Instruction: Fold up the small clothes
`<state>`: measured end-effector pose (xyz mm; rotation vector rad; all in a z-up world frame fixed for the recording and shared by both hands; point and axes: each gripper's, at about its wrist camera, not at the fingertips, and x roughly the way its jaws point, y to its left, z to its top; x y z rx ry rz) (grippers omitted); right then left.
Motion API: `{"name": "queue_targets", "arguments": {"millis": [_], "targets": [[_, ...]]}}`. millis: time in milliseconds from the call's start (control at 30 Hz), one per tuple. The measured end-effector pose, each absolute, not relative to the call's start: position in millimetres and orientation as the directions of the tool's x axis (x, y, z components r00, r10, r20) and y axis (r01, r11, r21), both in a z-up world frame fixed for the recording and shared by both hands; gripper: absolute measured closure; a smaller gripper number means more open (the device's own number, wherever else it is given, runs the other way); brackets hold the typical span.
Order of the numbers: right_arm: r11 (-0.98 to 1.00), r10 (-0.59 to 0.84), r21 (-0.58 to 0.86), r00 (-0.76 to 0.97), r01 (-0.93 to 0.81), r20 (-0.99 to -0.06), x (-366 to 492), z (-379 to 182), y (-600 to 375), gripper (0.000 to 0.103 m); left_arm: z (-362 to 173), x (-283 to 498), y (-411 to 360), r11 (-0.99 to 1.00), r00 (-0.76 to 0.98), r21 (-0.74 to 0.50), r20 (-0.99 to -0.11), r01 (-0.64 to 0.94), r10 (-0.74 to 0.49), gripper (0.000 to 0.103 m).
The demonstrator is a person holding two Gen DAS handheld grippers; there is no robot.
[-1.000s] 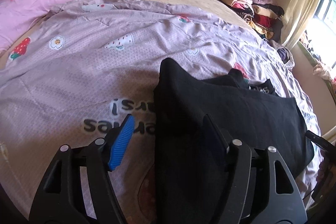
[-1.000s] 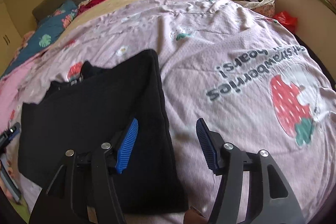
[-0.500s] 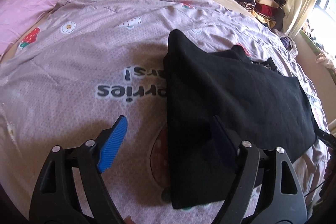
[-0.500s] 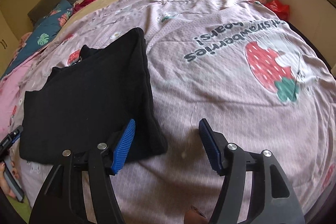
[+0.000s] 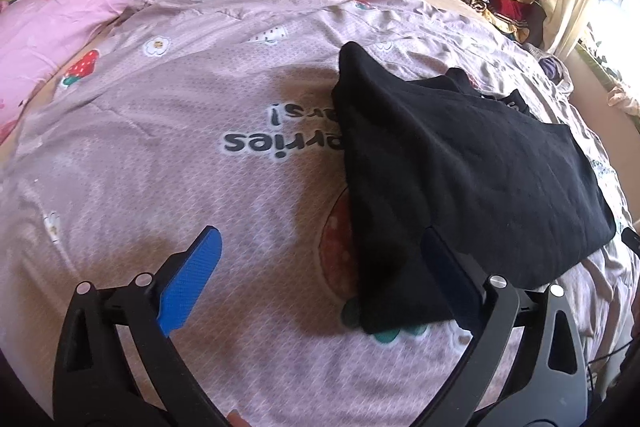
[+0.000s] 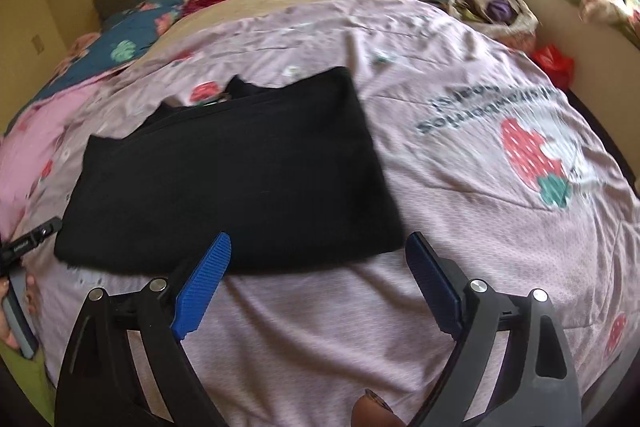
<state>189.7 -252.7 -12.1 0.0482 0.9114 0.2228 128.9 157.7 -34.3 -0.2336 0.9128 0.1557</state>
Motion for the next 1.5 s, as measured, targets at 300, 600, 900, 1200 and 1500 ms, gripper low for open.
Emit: {"name": "queue_targets", "arguments": {"millis": [300, 600, 900, 1200, 1500], "targets": [[0.956, 0.253, 0.100, 0.597, -0.277, -0.761, 178, 0, -203, 0.007, -28, 111, 174, 0.957, 0.609, -0.127, -0.791, -0.261, 0.061, 0.010], [0.923, 0.301, 0.075, 0.589, -0.377, -0.750, 168, 6, -153, 0.007, -24, 99, 196, 0.945, 0.612, -0.124, -0.785, -0.303, 0.093, 0.010], [0.874, 0.330, 0.006, 0.585, -0.486, -0.741, 157, 6, -95, 0.006, -23, 96, 212, 0.935, 0.612, -0.133, -0.783, -0.330, 0.105, 0.010], [0.808, 0.347, -0.075, 0.575, -0.584, -0.741, 147, -1, -45, 0.006, -25, 103, 223, 0.926, 0.609, -0.139, -0.786, -0.350, 0.112, 0.010], [0.750, 0.299, -0.184, 0.573, -0.635, -0.763, 142, -33, -1, 0.006, -21, 137, 222, 0.925, 0.622, -0.177, -0.780, -0.335, 0.076, 0.010]]}}
